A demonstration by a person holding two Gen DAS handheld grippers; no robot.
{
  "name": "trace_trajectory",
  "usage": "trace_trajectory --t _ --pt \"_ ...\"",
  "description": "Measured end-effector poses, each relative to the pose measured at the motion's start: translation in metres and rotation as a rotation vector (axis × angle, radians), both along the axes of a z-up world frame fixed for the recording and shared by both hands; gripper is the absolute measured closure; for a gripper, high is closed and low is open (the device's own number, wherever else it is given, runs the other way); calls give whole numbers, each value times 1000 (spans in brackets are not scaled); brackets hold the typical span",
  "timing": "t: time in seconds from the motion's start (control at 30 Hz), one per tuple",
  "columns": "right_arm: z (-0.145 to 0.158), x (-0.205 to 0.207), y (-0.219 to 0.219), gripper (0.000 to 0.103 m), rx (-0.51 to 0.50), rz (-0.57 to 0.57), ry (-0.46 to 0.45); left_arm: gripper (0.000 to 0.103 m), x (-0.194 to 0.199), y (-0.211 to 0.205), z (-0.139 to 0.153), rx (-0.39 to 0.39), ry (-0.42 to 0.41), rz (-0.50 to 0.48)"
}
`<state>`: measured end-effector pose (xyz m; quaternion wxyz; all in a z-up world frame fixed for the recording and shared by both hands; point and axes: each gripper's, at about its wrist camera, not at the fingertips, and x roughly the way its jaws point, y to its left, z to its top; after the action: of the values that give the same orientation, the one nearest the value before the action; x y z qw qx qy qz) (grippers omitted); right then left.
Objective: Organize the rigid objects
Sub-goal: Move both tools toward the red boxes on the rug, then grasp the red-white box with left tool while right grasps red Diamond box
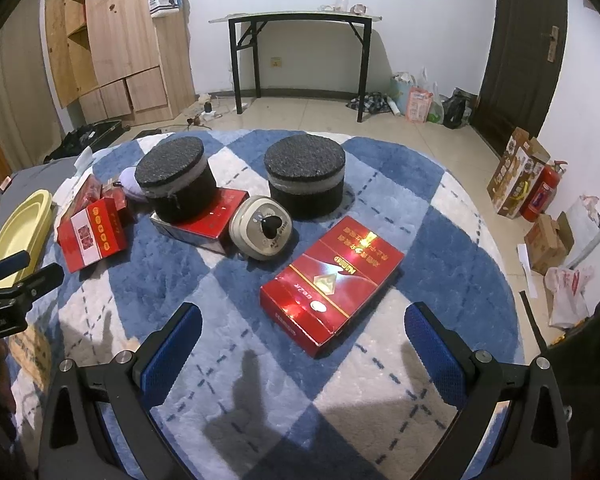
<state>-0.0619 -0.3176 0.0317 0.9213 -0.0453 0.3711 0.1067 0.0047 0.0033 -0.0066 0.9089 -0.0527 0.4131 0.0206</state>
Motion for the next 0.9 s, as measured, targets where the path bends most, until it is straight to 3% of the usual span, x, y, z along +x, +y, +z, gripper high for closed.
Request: trace_trajectory --t 0.47,0.67,0.9 --pt "-9 8 -4 0 74 -3 35 0 1 -1 -12 -27 22 57" --pt "-19 24 -29 0 253 -121 61 0 3 -7 -22 -103 42 123" --pt "-41 44 -56 0 439 -316 117 0 7 -30 -21 41 -46 165"
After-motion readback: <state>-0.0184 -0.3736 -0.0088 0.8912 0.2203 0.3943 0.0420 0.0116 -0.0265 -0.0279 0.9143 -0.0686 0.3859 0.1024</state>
